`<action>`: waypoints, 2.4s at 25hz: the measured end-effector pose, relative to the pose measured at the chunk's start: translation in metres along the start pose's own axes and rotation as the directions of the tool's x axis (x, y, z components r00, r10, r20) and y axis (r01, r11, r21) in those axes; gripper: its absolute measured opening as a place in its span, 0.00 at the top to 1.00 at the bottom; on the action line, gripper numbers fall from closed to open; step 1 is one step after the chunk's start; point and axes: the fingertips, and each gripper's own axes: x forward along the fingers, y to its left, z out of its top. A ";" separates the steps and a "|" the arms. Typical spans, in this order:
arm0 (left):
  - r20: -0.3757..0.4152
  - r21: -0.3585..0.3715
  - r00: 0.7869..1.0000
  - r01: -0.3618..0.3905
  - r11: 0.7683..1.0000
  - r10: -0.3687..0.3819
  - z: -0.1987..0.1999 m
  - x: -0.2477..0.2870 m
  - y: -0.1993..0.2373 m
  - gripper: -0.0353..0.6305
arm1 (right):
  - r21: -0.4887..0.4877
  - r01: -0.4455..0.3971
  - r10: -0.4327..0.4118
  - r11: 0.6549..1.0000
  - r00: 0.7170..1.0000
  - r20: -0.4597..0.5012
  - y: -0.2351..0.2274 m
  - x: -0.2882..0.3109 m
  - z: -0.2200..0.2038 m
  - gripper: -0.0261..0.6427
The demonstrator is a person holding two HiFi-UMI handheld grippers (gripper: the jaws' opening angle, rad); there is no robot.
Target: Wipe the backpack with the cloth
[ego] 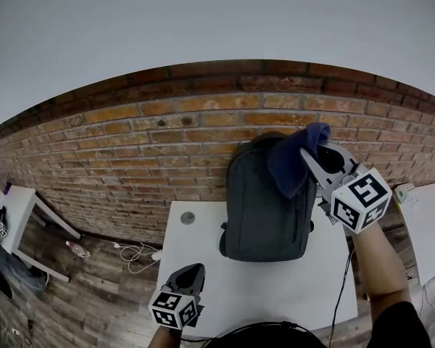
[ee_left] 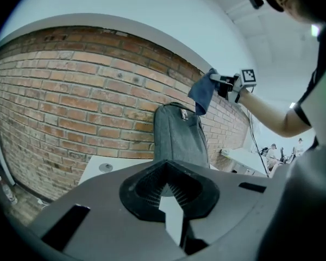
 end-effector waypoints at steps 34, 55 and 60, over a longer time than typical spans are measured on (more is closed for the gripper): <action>-0.011 -0.053 0.989 -0.146 0.988 0.146 -0.018 -0.023 0.032 0.95 | -0.289 -0.134 -0.075 0.948 0.788 -0.611 -0.024 0.160 -0.162 0.90; -0.041 0.014 0.997 -0.066 0.998 0.066 -0.005 0.007 0.006 0.95 | -0.263 0.109 -0.255 0.959 0.741 -0.622 -0.129 0.060 -0.213 0.90; -0.048 0.003 0.997 -0.066 0.998 0.066 -0.009 0.008 0.009 0.95 | -0.298 0.094 -0.268 0.950 0.735 -0.623 -0.131 0.058 -0.213 0.90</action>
